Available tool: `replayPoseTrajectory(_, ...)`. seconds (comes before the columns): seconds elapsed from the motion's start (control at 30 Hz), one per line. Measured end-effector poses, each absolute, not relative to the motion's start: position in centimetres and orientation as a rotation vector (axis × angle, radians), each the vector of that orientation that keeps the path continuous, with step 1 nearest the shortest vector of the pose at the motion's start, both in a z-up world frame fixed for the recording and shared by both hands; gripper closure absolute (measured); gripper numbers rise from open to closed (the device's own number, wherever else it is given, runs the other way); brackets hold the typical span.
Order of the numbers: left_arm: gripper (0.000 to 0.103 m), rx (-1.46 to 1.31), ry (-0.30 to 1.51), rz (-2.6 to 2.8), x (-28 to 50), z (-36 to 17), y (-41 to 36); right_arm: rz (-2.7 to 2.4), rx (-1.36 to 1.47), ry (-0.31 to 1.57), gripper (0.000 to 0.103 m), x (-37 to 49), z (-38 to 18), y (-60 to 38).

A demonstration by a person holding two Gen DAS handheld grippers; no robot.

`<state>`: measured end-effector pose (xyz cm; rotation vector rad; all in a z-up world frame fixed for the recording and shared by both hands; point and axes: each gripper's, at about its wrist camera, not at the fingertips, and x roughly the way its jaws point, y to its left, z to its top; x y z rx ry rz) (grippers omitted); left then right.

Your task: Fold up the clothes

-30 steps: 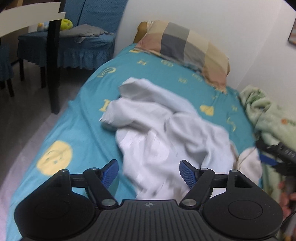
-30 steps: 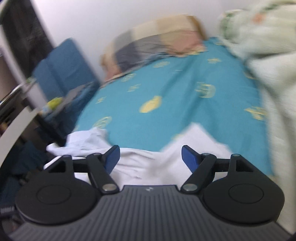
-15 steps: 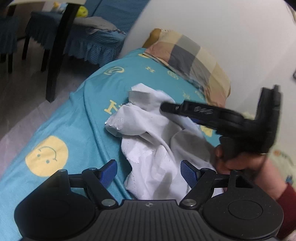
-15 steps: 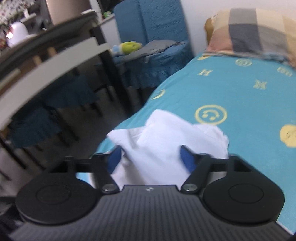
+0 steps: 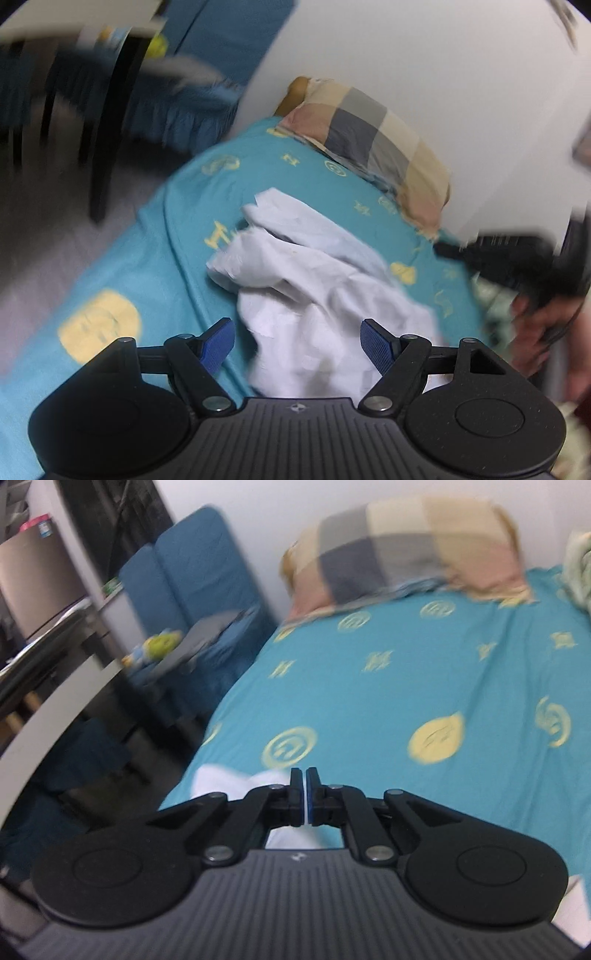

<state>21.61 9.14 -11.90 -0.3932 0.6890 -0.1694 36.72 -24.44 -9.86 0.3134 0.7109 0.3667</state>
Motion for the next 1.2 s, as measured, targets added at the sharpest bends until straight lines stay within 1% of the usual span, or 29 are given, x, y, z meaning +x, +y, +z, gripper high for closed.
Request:
replayPoseTrajectory(0.03, 0.026, -0.369, 0.696, -0.166, 21.7, -12.0, 8.9, 0.404, 0.301, 0.716, 0.095, 36.7, -10.0, -23.4)
replayPoseTrajectory(0.1, 0.026, -0.347, 0.705, -0.169, 21.8, -12.2, 8.7, 0.469, 0.267, 0.726, 0.083, 36.8, -10.2, -21.0)
replayPoseTrajectory(0.13, 0.026, -0.35, 0.706, -0.176, 21.8, -12.3, 8.6, 0.5, 0.25, 0.731, 0.061, 37.0, -10.4, -19.7)
replayPoseTrajectory(0.17, 0.026, -0.352, 0.707, -0.183, 21.8, -12.4, 8.6, 0.525, 0.234, 0.742, 0.041, 37.3, -10.6, -18.3)
replayPoseTrajectory(0.2, 0.026, -0.361, 0.705, -0.188, 21.8, -12.4, 8.7, 0.544, 0.22, 0.757, 0.038, 37.7, -10.8, -17.0)
replayPoseTrajectory(0.37, 0.026, -0.405, 0.696, -0.212, 22.1, -12.8, 9.3, 0.534, 0.155, 0.835, 0.04, 40.0, -13.1, -12.6)
replayPoseTrajectory(0.4, 0.026, -0.414, 0.694, -0.217, 22.2, -12.8, 9.5, 0.502, 0.132, 0.857, 0.042, 40.3, -13.7, -12.0)
replayPoseTrajectory(0.43, 0.026, -0.429, 0.689, -0.229, 22.2, -12.9, 9.6, 0.497, 0.114, 0.852, 0.056, 40.1, -13.9, -11.6)
replayPoseTrajectory(0.47, 0.026, -0.444, 0.684, -0.24, 22.1, -12.9, 9.7, 0.5, 0.097, 0.839, 0.079, 39.8, -14.0, -11.3)
replayPoseTrajectory(0.5, 0.026, -0.459, 0.676, -0.244, 22.1, -12.9, 9.9, 0.493, 0.076, 0.815, 0.09, 39.3, -13.8, -11.3)
replayPoseTrajectory(0.57, 0.026, -0.487, 0.667, -0.251, 22.1, -12.9, 10.1, 0.468, 0.045, 0.749, 0.098, 37.9, -12.9, -11.8)
replayPoseTrajectory(0.67, 0.026, -0.518, 0.655, -0.255, 21.9, -12.7, 10.4, 0.357, 0.12, 0.62, 0.099, 36.3, -11.1, -15.3)
replayPoseTrajectory(0.77, 0.026, -0.523, 0.641, -0.259, 21.6, -12.3, 10.3, 0.179, 0.234, 0.498, 0.099, 34.5, -9.4, -20.9)
replayPoseTrajectory(0.87, 0.026, -0.505, 0.63, -0.269, 21.3, -12.0, 10.0, -0.035, 0.318, 0.454, 0.099, 32.9, -8.9, -27.7)
replayPoseTrajectory(0.93, 0.026, -0.492, 0.63, -0.281, 21.2, -11.9, 9.7, -0.156, 0.372, 0.464, 0.099, 31.7, -9.3, -32.1)
replayPoseTrajectory(1.0, 0.026, -0.485, 0.63, -0.297, 21.3, -12.0, 9.5, -0.219, 0.429, 0.517, 0.098, 30.6, -10.5, -35.7)
replayPoseTrajectory(1.03, 0.026, -0.487, 0.631, -0.306, 21.3, -12.1, 9.4, -0.236, 0.451, 0.557, 0.096, 30.1, -11.3, -37.0)
replayPoseTrajectory(1.2, 0.026, -0.482, 0.642, -0.344, 21.2, -12.6, 9.2, -0.27, 0.529, 0.665, 0.095, 25.6, -13.3, -39.4)
